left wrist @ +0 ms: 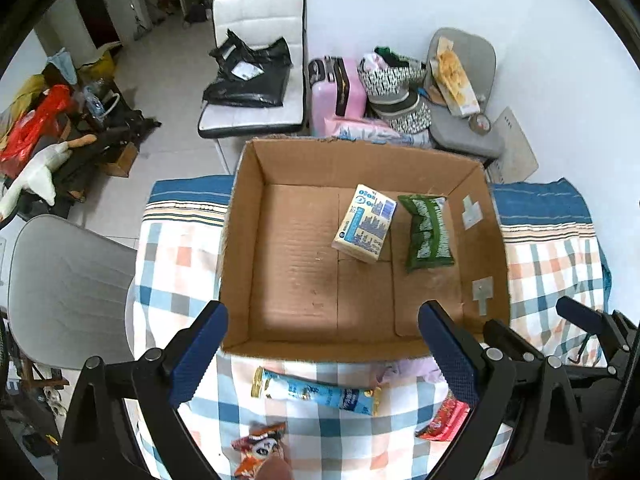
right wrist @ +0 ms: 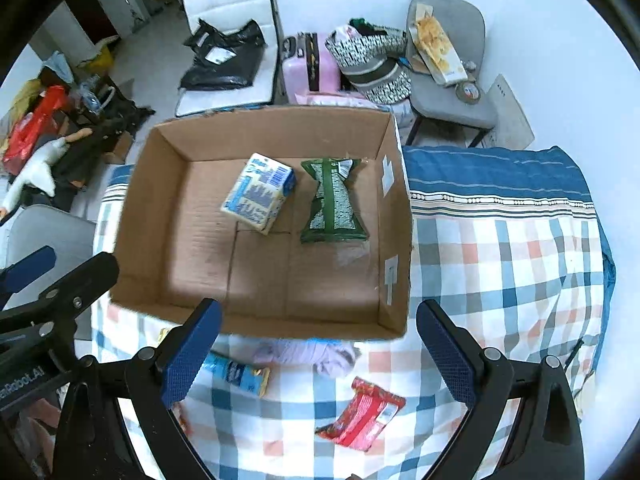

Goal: Organize soft objects
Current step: 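Withdraw both tools from the box toward the remaining snacks, then grasp the red snack bag with the right tool while the left tool grasps the panda bag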

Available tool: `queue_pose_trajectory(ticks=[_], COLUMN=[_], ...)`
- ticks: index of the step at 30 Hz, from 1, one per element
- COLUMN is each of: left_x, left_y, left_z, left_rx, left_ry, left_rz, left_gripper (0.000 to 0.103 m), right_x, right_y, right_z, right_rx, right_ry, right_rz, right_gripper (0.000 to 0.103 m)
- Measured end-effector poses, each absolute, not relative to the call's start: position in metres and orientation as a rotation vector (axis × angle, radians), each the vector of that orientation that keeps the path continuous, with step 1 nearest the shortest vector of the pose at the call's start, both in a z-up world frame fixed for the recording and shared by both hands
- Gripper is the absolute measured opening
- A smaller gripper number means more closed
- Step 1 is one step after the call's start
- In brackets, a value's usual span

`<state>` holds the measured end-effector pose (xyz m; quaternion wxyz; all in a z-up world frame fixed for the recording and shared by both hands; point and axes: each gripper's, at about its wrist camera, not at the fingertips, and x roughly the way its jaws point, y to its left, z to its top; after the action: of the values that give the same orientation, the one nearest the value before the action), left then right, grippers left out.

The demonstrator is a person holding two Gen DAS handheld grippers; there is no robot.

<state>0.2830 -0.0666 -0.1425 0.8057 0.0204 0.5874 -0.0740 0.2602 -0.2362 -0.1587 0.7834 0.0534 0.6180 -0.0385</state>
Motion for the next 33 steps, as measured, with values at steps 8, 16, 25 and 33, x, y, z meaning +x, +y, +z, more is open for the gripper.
queue_pose_trajectory(ticks=[8,16,25,33], left_x=[0.236,0.167,0.131,0.136], left_y=[-0.059,-0.019,0.007,0.011], left_z=[-0.109,-0.166,-0.302,-0.348], left_rx=[0.031,0.026,0.098,0.081], left_ry=[1.206,1.367,1.617,1.698], left_rz=[-0.157,-0.065,0.028,0.009], left_gripper=[0.097,0.098,0.097,0.080], right_x=[0.205,0.125,0.104,0.104], right_y=[-0.243,-0.280,-0.308,-0.311], right_z=[-0.139,-0.220,-0.326,-0.378], right_rx=[0.205,0.367,0.480,0.585], right_ry=[1.339,1.545,1.689,1.749], right_rz=[-0.010,-0.054,-0.191,-0.215], right_gripper=[0.100,0.100,0.100,0.098])
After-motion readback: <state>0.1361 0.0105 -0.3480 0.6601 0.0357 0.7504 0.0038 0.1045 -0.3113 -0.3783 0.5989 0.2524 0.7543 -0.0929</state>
